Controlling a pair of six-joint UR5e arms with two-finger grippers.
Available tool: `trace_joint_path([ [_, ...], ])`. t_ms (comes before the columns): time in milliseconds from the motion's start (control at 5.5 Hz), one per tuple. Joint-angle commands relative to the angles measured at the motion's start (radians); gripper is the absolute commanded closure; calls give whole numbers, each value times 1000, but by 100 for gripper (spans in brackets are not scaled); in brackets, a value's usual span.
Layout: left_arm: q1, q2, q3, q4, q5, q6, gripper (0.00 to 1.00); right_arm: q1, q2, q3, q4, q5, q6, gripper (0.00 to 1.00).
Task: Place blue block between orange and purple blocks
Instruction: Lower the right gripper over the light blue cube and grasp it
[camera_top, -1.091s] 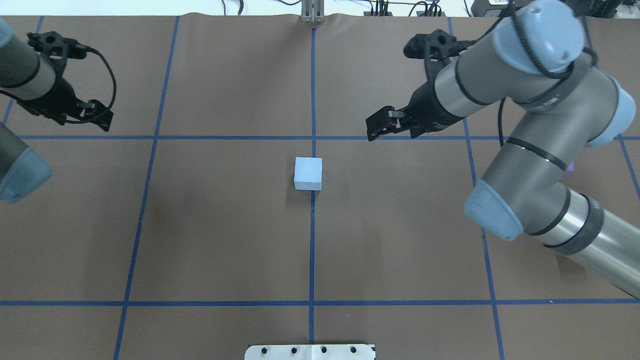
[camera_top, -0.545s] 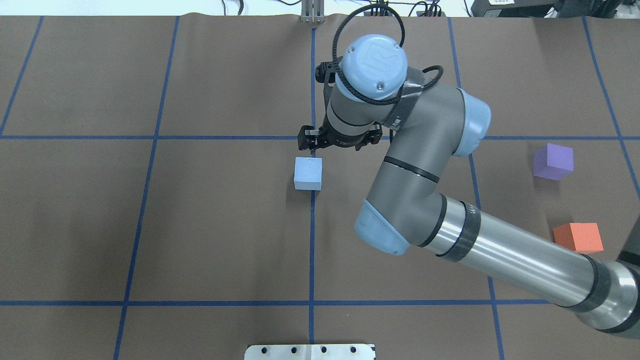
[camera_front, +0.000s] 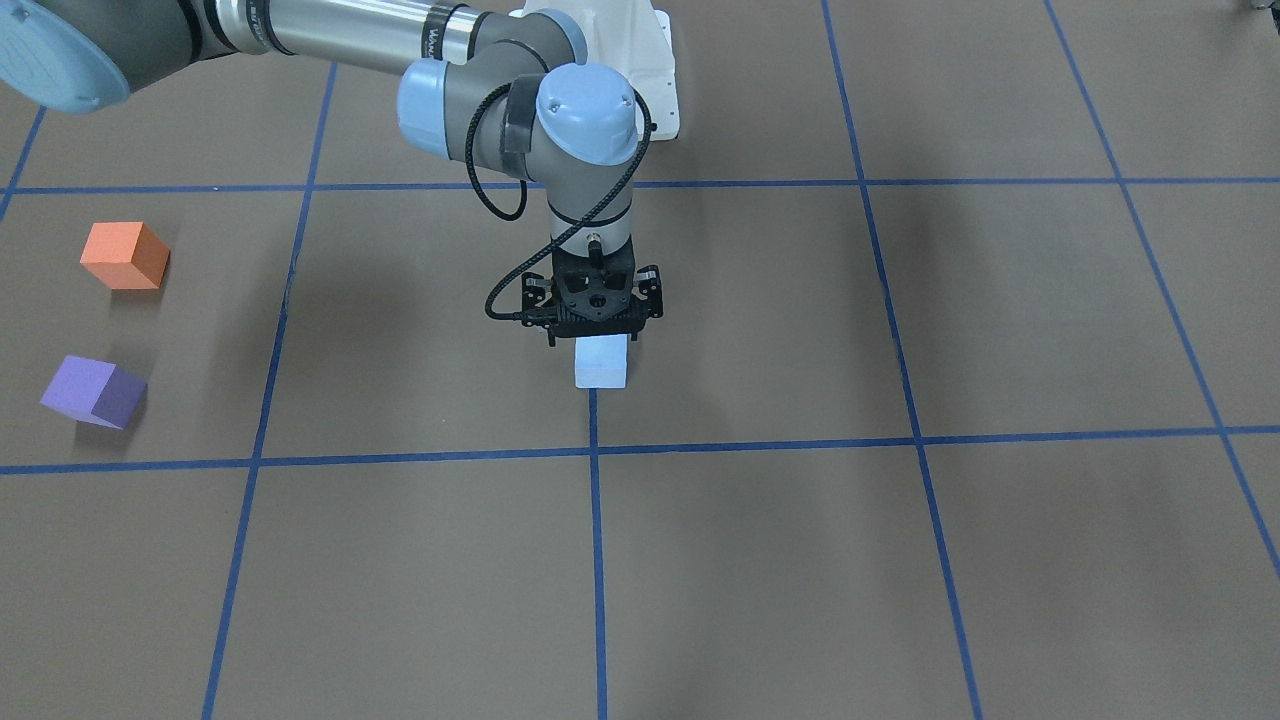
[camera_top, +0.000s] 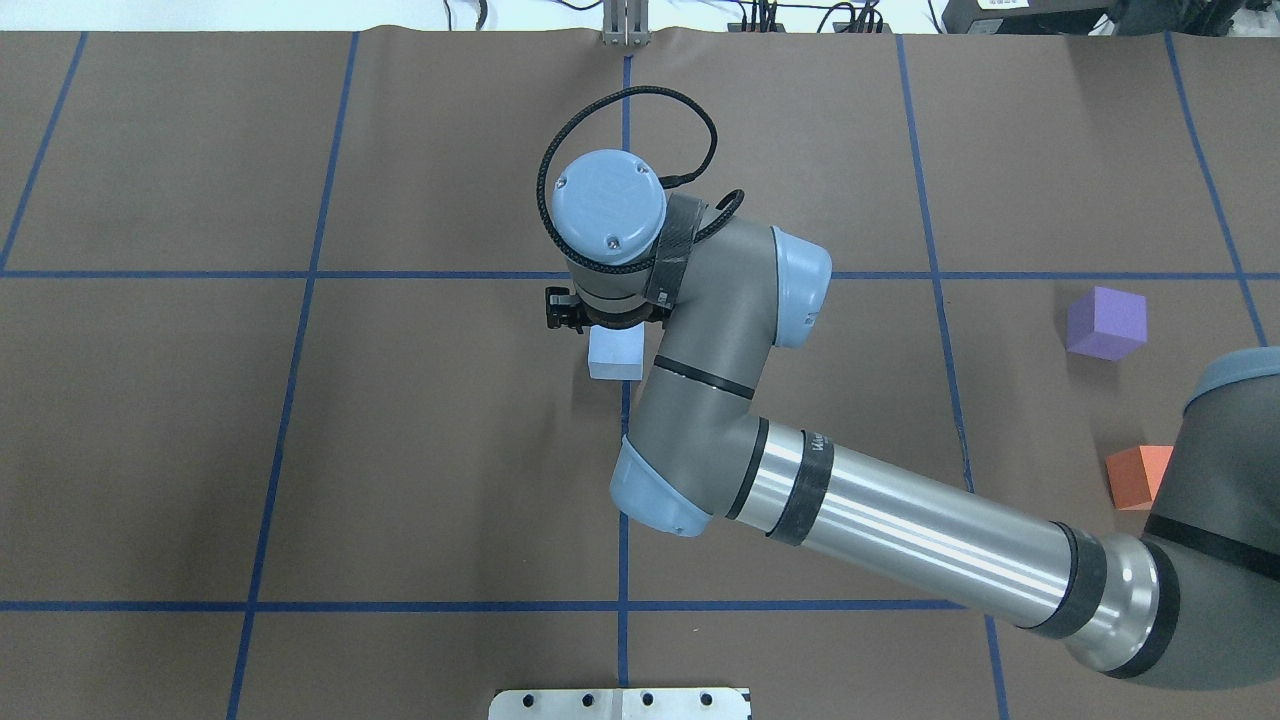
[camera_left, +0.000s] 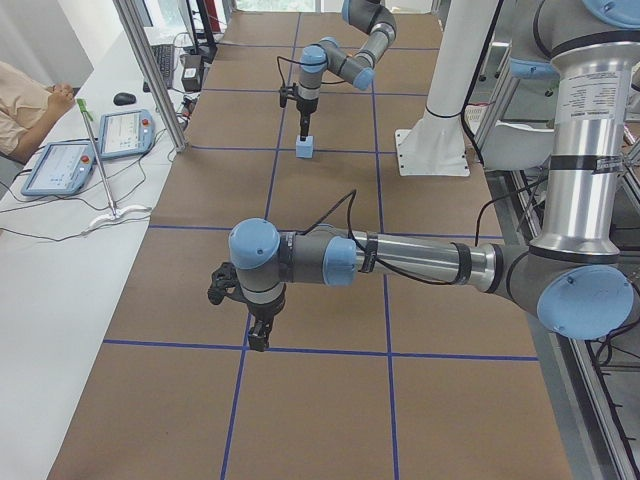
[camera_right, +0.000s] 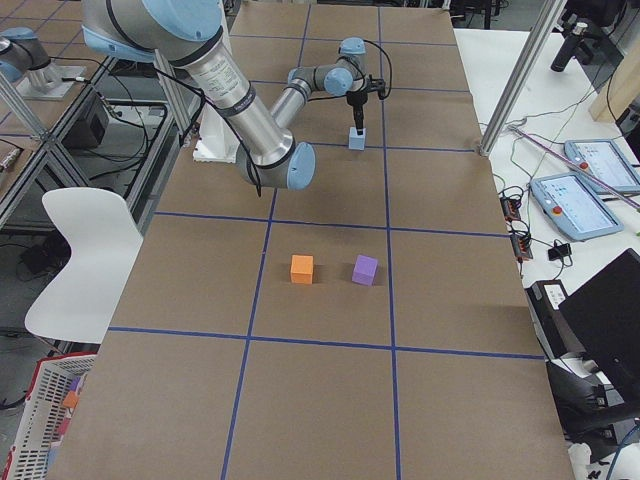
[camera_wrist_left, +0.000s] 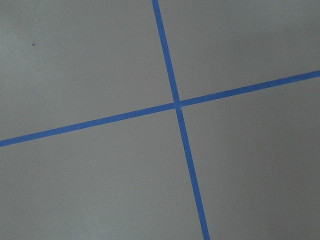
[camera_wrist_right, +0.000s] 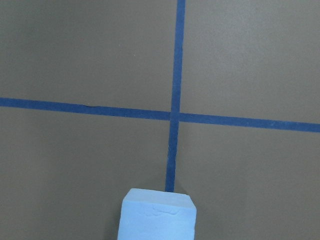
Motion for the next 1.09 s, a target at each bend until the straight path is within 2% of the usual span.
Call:
trace_joint_path([
  [0,-1,2,-6,1,-4,2,0,-22,0,-51,50,-22,60,1],
  [182,-1,2,-5,2,-4,2,0,-28,2,-72,53,-42,60,2],
  [364,-1,2,-3,0,-4,2,0,-35,2,-98,74,-63,61,13],
  [545,-1,3,10,-2,-3,2,0,-39,2,-103,74,-64,65,45],
  [727,-1,23,9,-5,-3,-1,0,-39,3,-98,76,-64,92,86],
  [909,-1,25,8,-6,-3,-2,0,-35,-4,-89,78,-59,91,100],
])
